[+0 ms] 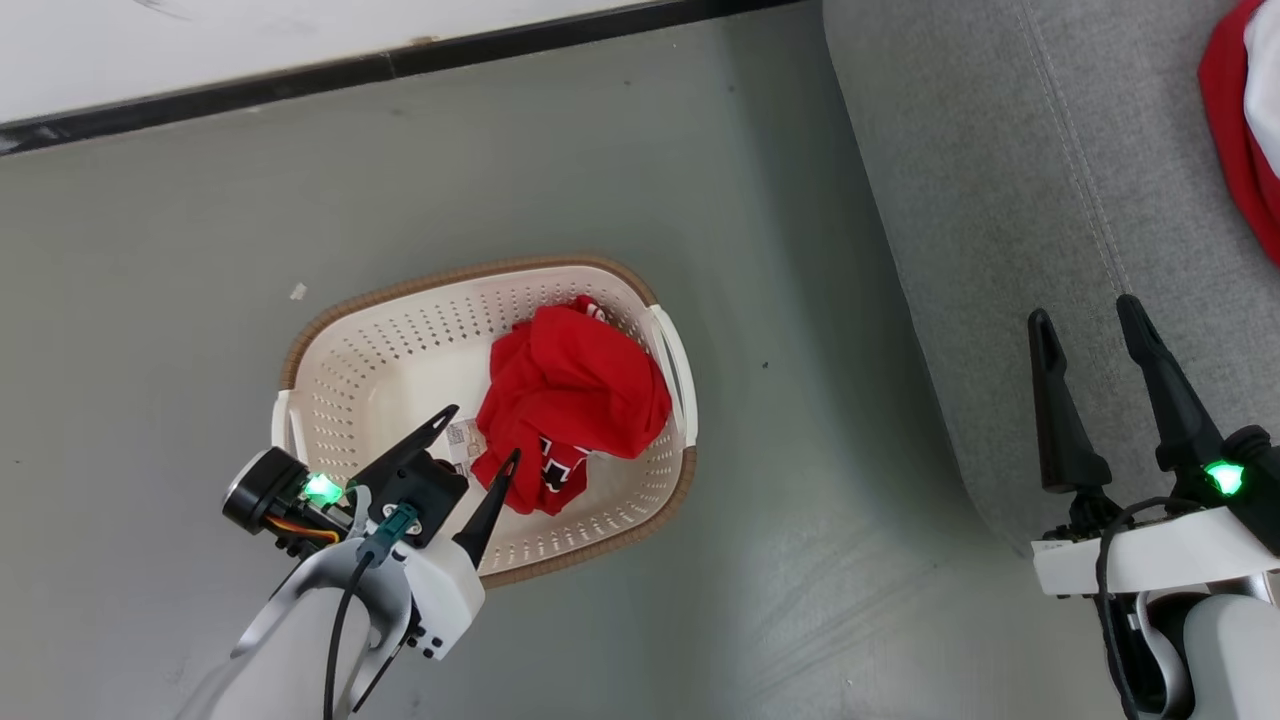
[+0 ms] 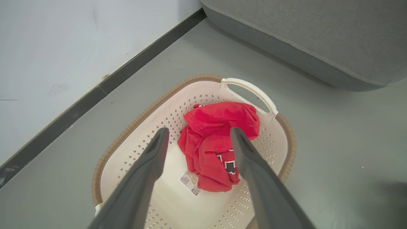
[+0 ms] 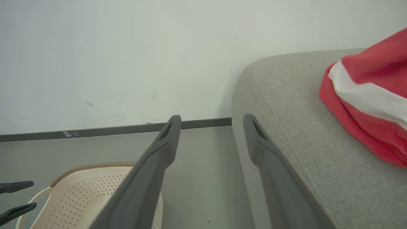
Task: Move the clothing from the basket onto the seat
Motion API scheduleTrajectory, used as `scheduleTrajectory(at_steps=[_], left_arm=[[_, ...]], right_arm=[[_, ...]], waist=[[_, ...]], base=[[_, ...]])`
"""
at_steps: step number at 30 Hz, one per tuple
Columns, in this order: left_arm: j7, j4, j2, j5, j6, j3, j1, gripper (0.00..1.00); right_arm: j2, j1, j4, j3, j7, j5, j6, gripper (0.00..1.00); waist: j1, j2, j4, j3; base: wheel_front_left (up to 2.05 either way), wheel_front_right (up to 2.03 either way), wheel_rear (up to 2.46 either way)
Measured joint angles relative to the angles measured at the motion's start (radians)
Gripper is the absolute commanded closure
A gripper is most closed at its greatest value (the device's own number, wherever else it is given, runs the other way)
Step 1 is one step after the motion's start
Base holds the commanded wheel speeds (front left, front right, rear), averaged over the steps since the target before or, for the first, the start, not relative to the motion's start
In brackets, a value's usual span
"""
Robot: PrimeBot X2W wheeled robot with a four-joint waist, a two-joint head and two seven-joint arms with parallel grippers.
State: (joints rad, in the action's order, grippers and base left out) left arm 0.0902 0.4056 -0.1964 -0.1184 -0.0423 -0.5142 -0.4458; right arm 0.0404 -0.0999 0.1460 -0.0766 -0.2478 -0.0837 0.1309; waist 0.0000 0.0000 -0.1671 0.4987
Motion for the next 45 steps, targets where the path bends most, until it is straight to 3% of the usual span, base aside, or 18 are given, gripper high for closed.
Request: scheduleTrajectory(at_steps=[25, 45], left_arm=[[-0.020, 0.180, -0.041, 0.137, -0.014, -0.078, -0.166, 0.00], [-0.017, 0.274, -0.061, 0.193, 0.006, -0.086, -0.257, 0.00]], right_arm=[[0.000, -0.120, 0.000, 0.046, -0.003, -0.058, 0.000, 0.00], [0.000, -0.198, 0.007, 0.076, -0.004, -0.104, 0.000, 0.00]], waist=[[0.0000, 0.0000, -0.114, 0.192], [0.0000, 0.0000, -0.180, 0.321]], base=[[0.00, 0.00, 0.00], [0.00, 0.00, 0.00]])
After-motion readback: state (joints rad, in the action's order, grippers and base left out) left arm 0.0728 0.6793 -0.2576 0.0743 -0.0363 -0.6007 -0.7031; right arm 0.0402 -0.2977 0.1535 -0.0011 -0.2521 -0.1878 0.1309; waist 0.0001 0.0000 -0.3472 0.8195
